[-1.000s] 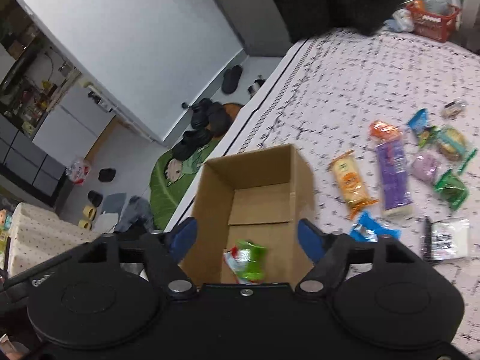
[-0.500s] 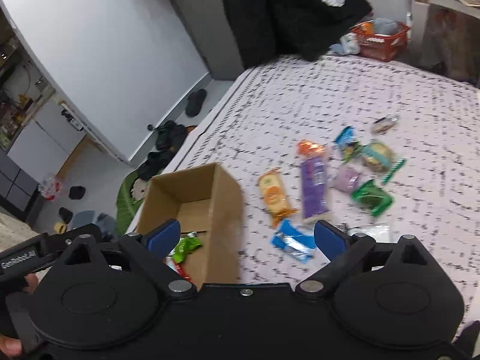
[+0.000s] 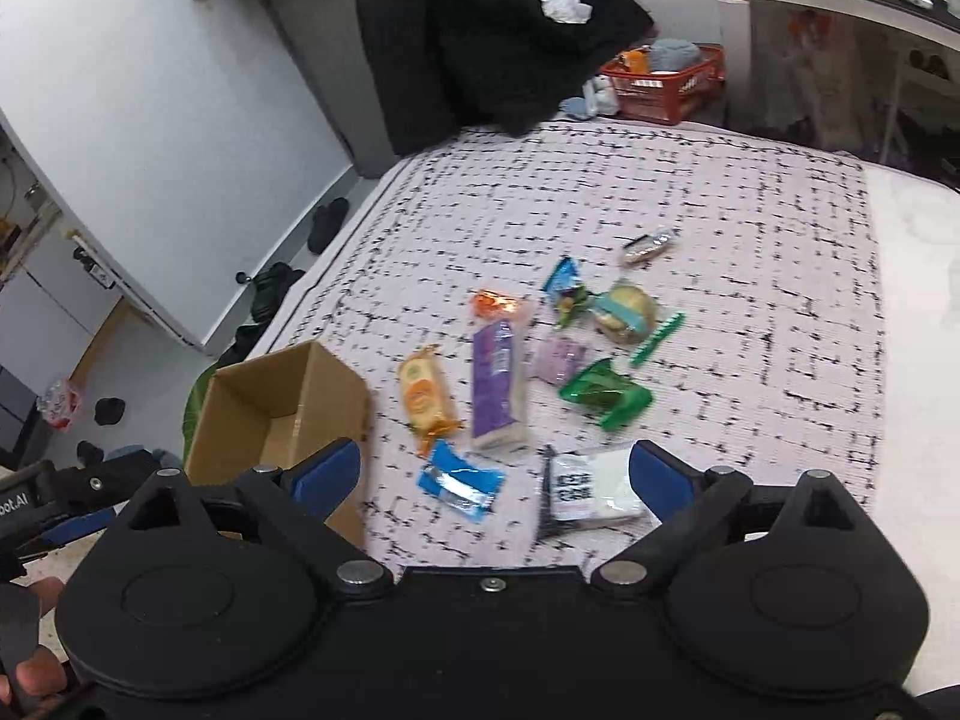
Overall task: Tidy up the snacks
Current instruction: 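Move both tools back over the snack pile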
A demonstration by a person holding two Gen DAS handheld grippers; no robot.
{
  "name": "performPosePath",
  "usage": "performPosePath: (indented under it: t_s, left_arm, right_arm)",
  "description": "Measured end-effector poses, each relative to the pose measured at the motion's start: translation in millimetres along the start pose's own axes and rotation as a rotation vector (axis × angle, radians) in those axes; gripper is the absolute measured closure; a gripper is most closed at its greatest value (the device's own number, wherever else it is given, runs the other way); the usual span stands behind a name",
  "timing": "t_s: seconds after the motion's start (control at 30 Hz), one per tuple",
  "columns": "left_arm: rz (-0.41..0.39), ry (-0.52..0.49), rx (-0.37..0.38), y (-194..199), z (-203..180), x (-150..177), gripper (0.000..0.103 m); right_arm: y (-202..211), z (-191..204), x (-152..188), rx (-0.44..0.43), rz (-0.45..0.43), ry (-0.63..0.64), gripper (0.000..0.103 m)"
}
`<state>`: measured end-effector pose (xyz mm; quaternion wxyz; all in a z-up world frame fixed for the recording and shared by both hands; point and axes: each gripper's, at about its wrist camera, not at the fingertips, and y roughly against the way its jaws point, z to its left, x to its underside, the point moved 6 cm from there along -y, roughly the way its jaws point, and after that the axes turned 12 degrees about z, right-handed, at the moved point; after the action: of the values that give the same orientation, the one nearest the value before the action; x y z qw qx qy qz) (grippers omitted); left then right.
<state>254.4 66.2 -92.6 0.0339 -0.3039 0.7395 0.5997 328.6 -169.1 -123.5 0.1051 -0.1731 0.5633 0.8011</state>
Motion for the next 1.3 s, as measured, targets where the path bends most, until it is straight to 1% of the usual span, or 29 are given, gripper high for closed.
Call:
performPosePath:
  t_s: [0.07, 0.17, 0.3, 0.5, 0.6, 0.8, 0.97, 1.3]
  left_arm:
    - [-0.011, 0.002, -0.014, -1.2, -6.1, 1.3, 0.0]
    - [-0.012, 0.006, 0.0, -4.5, -13.7, 3.3, 0.0]
    - [-0.009, -0.007, 0.001, -12.1, -28.1, 7.5, 0.001]
    - [0.012, -0.012, -0.005, -28.0, -44.5, 14.6, 0.002]
    - [0.007, -0.011, -0.012, -35.1, -51.5, 17.2, 0.004]
    - [0.022, -0.005, -0.024, -55.5, -65.7, 21.5, 0.015]
    - [0.059, -0.007, -0.041, -78.1, -73.4, 26.2, 0.031]
    - [0.137, 0.014, -0.083, -128.2, -77.3, 30.3, 0.035]
  right_arm:
    - [0.4, -7.7, 1.0, -0.005, 0.005, -0.011, 0.006]
    - [-0.5, -19.6, 3.0, -0.006, 0.011, -0.021, 0.006]
    - [-5.3, -34.7, 5.9, -0.018, 0.026, -0.034, 0.006]
    - [-15.1, -47.5, 8.4, -0.022, 0.045, -0.027, 0.006]
    - [-22.9, -53.0, 8.7, -0.029, 0.051, -0.025, 0.006]
    - [-40.7, -62.3, 10.4, -0.048, 0.058, -0.018, 0.007]
    - [-58.6, -69.3, 12.1, -0.06, 0.081, -0.025, 0.008]
    - [-94.7, -79.4, 6.1, -0.082, 0.15, -0.065, 0.01]
